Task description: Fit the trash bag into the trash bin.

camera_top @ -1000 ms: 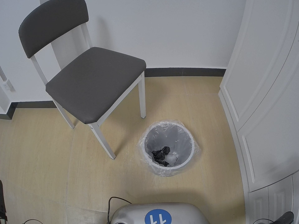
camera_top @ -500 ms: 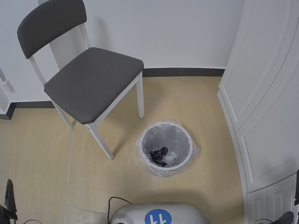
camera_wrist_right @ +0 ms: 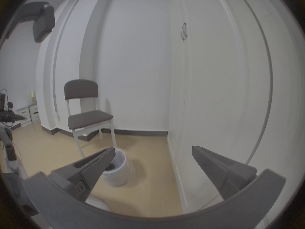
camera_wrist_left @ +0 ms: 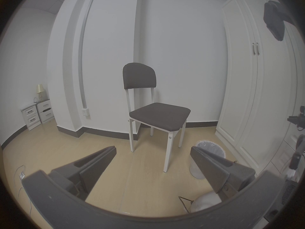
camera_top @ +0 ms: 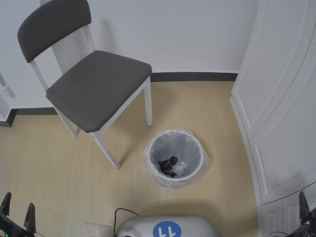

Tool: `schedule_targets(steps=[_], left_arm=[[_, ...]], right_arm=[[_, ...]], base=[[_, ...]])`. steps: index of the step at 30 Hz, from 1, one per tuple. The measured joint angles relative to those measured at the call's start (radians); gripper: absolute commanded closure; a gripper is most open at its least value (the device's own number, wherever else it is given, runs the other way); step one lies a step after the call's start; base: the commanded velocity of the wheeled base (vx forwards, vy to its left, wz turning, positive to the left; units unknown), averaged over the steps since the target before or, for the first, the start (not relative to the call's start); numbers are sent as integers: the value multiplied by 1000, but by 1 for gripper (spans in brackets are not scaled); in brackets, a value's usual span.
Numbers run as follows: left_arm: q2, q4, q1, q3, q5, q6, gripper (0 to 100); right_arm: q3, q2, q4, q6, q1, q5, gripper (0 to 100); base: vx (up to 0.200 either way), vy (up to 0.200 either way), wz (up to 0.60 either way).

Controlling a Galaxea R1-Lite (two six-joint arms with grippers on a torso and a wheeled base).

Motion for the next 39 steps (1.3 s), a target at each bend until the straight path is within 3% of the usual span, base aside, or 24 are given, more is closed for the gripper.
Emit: schedule_targets(steps=[9,12,39], left_arm=[[0,45,0,2,-25,24,0],[0,45,0,2,-26,24,0],[1,44,0,1,-25,36,0]], right_arm=[[0,1,120,-2,0,28,0],[0,1,124,-3,-1,31,0],[0,2,157,49,0,-1,0]], base=[[0,0,0],[0,-200,0],[0,0,0]])
